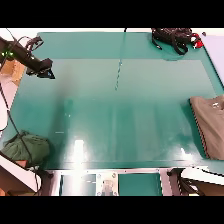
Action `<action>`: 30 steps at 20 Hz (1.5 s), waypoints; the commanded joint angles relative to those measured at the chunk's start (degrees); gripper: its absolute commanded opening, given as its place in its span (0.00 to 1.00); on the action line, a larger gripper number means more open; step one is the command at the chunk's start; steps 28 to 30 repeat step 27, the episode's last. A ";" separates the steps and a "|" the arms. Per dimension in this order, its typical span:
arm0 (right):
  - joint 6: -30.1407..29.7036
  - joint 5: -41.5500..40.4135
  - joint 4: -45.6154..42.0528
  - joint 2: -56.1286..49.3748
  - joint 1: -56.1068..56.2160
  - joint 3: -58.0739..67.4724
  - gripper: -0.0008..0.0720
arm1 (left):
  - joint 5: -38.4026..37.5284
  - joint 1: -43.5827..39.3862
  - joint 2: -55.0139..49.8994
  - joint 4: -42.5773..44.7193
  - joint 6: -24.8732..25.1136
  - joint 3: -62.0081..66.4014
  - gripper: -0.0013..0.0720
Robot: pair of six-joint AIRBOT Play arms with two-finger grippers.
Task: Fold the shirts.
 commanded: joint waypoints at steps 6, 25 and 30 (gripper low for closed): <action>-3.65 -14.86 15.76 0.22 20.50 2.49 0.03 | 1.68 -6.99 8.85 -0.13 -0.31 -4.33 0.05; -8.33 -32.61 16.55 15.47 54.75 -33.46 0.03 | 16.50 -16.59 49.99 3.80 -10.73 -63.10 0.05; -8.33 -32.61 16.55 15.47 54.75 -33.46 0.03 | 16.90 -16.59 49.99 3.80 -10.67 -63.10 0.05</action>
